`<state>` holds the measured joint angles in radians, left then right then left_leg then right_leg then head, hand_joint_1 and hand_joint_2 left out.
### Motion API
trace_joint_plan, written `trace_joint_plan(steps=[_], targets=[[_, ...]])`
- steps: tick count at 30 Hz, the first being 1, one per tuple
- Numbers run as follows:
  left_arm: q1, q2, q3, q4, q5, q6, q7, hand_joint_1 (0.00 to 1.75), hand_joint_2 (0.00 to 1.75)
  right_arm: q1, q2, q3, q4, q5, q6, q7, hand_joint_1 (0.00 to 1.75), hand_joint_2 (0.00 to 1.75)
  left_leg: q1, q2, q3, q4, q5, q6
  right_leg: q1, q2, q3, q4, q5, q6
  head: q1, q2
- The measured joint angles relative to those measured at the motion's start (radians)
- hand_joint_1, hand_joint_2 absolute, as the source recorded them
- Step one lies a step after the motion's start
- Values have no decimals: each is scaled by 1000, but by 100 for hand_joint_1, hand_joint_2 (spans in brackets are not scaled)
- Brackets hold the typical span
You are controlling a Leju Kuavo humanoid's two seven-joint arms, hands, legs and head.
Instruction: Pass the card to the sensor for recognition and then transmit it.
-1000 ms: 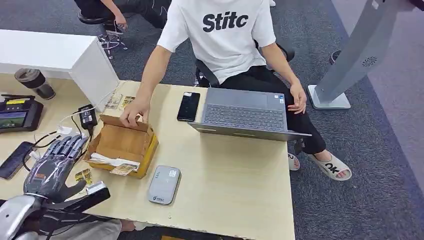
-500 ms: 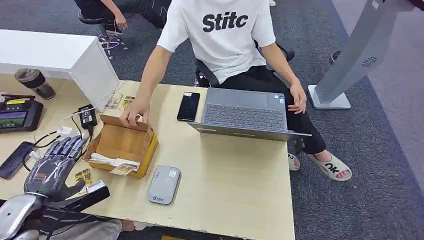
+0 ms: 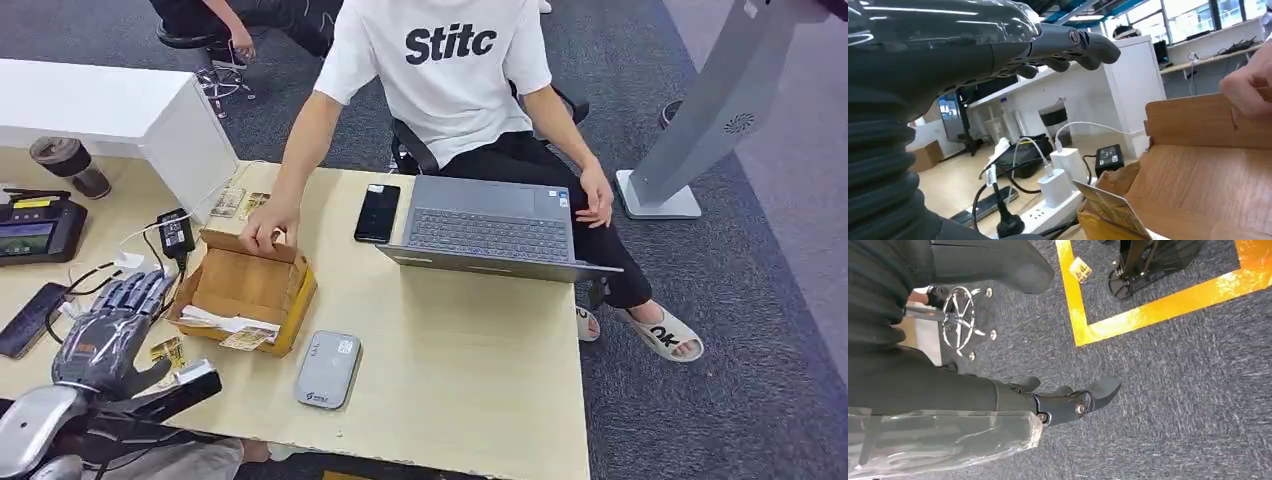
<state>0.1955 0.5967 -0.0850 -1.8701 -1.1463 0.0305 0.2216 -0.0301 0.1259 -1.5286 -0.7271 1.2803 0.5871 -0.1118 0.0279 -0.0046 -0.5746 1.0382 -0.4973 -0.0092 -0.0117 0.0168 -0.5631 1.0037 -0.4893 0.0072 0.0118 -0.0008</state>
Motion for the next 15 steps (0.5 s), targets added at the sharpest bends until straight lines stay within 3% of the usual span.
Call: trace_joint_plan(steps=[15], targets=[[-92,-64,-109,155,-92,29,-22,0,175,-8,-25,10,50,18,0,-10,0,175,0,0,0,0,0,0,0,0,0,0,0,0,0,0]])
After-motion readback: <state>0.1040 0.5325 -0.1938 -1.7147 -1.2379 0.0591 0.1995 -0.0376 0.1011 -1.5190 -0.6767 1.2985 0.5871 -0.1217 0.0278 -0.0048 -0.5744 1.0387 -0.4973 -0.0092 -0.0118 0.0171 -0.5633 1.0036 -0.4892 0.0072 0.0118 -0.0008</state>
